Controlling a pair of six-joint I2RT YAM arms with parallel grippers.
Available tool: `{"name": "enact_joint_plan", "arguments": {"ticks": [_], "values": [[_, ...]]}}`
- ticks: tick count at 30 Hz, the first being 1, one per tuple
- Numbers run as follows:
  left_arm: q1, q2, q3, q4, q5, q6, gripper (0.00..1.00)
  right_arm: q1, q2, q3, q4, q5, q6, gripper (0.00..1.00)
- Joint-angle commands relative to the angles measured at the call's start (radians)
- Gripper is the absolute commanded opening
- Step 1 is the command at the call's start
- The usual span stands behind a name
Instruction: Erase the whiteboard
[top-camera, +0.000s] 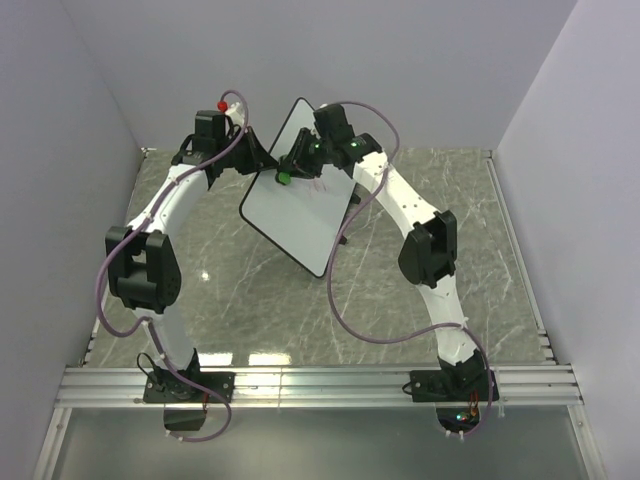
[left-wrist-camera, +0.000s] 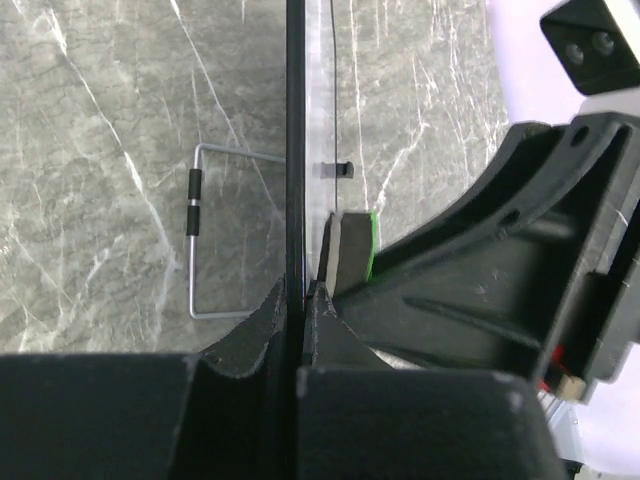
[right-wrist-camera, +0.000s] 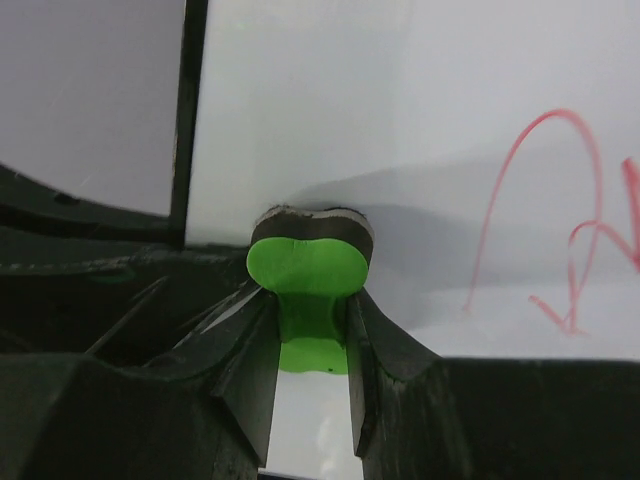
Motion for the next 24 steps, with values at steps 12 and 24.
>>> {"name": "enact_joint_plan", "arguments": {"ticks": [12, 24], "values": [[-0.067, -0.031, -0.043, -0.125, 0.115, 0.097, 0.0, -0.074, 0.081, -0.048, -0.206, 0.209, -0.016, 0.0], [-0.067, -0.022, -0.04, -0.13, 0.11, 0.101, 0.0, -0.013, 0.066, -0.127, -0.264, 0.228, -0.133, 0.0]]}}
